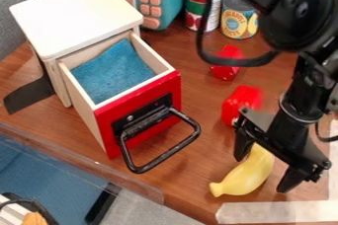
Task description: Put the yellow banana into the drawer
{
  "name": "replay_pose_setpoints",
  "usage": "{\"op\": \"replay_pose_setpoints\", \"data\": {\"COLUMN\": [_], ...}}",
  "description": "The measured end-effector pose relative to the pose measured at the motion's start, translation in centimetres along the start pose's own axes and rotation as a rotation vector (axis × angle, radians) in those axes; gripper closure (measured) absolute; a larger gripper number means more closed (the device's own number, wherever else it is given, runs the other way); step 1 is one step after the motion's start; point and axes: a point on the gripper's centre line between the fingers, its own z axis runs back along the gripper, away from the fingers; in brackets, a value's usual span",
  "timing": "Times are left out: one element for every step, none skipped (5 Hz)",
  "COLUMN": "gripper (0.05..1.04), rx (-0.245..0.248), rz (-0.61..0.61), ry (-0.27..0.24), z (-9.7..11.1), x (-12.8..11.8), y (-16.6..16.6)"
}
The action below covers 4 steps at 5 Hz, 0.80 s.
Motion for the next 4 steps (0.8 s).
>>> {"op": "replay_pose_setpoints", "data": {"gripper": [0.118, 0.401, 0.521, 0.522], "rx": [-0.01, -0.028, -0.019, -0.04], "rz": [0.018, 0.027, 0.04, 0.045], "ry": [0.017, 0.036, 0.034, -0.01], "z": [-0.6, -1.2, -0.8, 0.9], "x": [0.1, 0.1, 0.0, 0.1], "y": [0.6, 0.6, 0.9, 0.9]}}
